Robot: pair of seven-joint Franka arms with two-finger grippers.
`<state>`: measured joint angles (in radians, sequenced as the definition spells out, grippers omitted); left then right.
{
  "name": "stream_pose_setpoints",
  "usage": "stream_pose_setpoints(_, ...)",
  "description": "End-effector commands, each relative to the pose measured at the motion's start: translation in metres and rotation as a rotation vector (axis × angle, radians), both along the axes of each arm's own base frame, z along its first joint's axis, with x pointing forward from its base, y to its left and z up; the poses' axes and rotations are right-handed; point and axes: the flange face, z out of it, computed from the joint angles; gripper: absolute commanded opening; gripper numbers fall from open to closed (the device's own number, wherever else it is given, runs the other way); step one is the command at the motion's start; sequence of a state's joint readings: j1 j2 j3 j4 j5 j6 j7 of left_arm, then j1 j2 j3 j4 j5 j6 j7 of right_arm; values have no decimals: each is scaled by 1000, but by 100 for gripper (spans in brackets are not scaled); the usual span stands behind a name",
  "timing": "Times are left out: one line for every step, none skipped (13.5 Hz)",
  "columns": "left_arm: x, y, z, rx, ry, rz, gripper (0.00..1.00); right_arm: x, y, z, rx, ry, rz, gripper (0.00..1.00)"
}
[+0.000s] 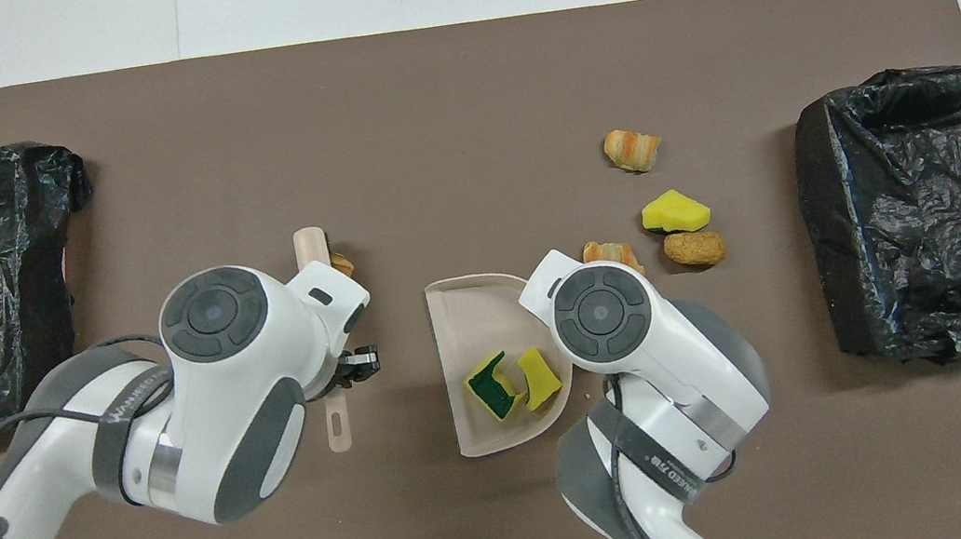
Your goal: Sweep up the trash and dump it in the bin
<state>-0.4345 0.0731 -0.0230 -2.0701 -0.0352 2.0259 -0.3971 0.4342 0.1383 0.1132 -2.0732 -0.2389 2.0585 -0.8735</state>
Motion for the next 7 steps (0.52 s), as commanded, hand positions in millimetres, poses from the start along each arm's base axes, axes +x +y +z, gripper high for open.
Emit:
stream_pose_setpoints(35, 27, 1, 5, -11, -103, 0, -12, 5, 5, -17, -23, -96, 0)
stream_pose_setpoints(41, 37, 2, -3, -20, -128, 0, -13, 5, 6, -19, -23, -98, 0)
stream_pose_setpoints(49, 56, 1, -8, -21, -136, 0, -14, 5, 7, -23, -22, -104, 0)
stream_pose_setpoints(56, 70, -2, -11, -22, -147, 0, -14, 5, 6, -25, -22, -113, 0)
stream_pose_setpoints(62, 87, -3, -14, -20, -159, 0, -15, 5, 7, -25, -23, -116, 0)
stream_pose_setpoints(62, 98, -5, -15, -2, -190, 0, -14, 5, 6, -25, -23, -118, 0)
stream_pose_setpoints(63, 101, -4, -21, -7, -231, 0, -15, 6, 2, -25, -21, -116, 0)
